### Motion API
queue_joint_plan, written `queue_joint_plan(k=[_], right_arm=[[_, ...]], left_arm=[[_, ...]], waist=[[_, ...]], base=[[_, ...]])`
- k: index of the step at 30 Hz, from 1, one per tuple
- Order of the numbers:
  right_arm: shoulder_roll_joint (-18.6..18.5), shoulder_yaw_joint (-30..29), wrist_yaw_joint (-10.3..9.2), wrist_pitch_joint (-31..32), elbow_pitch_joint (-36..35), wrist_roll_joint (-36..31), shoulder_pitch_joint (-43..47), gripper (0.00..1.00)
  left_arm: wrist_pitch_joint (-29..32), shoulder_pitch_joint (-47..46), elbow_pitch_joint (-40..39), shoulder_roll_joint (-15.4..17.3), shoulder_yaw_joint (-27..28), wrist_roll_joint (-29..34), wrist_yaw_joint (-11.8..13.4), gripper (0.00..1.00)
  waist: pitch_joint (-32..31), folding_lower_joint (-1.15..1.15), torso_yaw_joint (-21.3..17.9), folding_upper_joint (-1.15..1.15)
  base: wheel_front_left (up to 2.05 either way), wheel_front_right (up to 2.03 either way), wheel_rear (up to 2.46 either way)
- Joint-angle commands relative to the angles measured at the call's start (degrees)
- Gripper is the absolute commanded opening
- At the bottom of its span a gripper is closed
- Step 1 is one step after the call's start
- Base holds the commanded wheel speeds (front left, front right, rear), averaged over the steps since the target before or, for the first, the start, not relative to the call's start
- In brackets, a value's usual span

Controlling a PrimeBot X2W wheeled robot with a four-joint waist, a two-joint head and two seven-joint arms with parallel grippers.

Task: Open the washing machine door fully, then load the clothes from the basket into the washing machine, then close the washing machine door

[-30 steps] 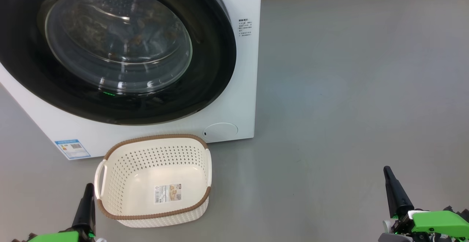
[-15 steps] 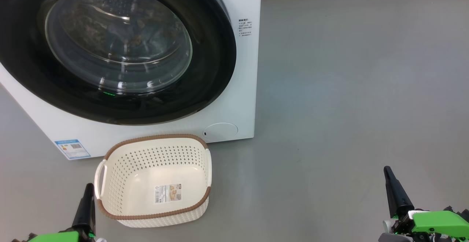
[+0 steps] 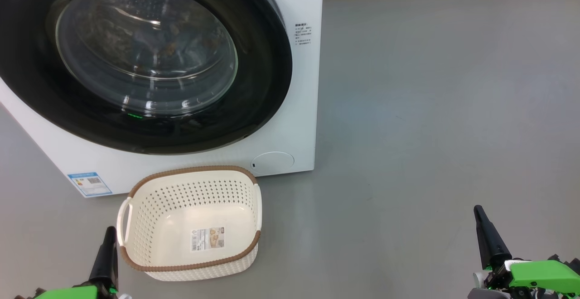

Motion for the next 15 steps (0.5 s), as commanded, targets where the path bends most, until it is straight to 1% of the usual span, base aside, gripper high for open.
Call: queue_joint_plan(k=[1, 15], right_arm=[[-0.1, 1.0, -0.08, 0.2, -1.6, -0.4, -2.3, 0.0], [0.0, 0.8, -0.08, 0.4, -1.6, -0.5, -2.3, 0.0]], left_arm=[[0.2, -2.2, -1.0, 1.2, 1.5, -0.2, -0.6, 0.0], [0.2, -2.2, -1.1, 1.2, 1.5, -0.2, -0.6, 0.0]], waist=[[0.0, 0.0, 0.0, 0.0], [0.0, 0.0, 0.0, 0.0]], base=[[0.0, 0.0, 0.0], [0.0, 0.0, 0.0]])
